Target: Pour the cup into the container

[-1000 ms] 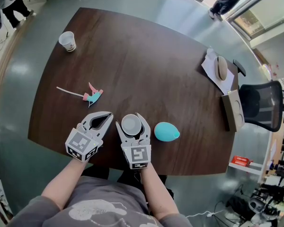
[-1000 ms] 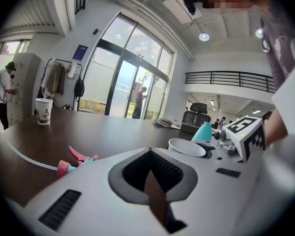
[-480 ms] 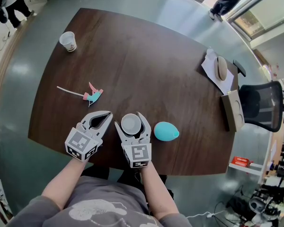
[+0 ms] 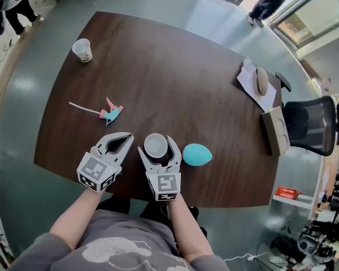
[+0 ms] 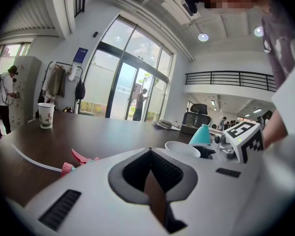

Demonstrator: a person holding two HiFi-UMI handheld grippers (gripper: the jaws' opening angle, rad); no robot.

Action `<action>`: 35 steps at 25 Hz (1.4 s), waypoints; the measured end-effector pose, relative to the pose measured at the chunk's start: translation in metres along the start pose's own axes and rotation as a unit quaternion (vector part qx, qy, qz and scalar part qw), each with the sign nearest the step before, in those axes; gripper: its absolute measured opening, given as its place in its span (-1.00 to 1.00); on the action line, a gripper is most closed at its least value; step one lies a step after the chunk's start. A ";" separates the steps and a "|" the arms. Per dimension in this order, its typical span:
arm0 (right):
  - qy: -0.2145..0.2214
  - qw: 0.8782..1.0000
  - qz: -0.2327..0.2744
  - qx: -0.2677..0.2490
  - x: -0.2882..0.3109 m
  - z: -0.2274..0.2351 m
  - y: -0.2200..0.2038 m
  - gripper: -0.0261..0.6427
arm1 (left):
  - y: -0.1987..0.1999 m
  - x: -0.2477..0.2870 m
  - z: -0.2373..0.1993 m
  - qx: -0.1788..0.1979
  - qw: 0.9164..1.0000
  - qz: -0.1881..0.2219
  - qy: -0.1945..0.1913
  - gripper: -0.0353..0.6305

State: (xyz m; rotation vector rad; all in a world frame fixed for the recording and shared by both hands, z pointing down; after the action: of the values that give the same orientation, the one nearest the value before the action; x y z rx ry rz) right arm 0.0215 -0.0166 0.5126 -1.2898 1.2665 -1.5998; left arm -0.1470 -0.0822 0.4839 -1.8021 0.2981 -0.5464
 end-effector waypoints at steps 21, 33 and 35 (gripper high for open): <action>-0.055 0.997 0.041 0.017 -0.101 -0.005 0.032 0.20 | 0.035 -0.044 0.048 0.024 0.998 0.038 -0.033 -0.88; -0.056 0.989 0.138 0.009 -0.132 -0.017 0.114 -0.35 | 0.085 -0.053 0.094 0.021 0.992 0.096 -0.074 -0.88; -0.063 0.986 0.152 -0.016 -0.136 -0.021 0.123 -0.62 | 0.090 -0.051 0.098 0.019 0.992 0.103 -0.076 -0.88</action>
State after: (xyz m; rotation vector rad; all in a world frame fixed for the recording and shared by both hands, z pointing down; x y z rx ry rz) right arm 0.0289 0.0827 0.3566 -1.1349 1.3412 -1.2684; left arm -0.1345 -0.0031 0.3652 -1.7409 0.3609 -0.2656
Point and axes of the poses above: the fingertips, and each gripper's own axes: x forward along the fingers, z to its right, y out of its top, the point moved 10 cm from there along -x, backward along the fingers, and after that the axes turned 5 degrees about z, right-handed, at the moved point
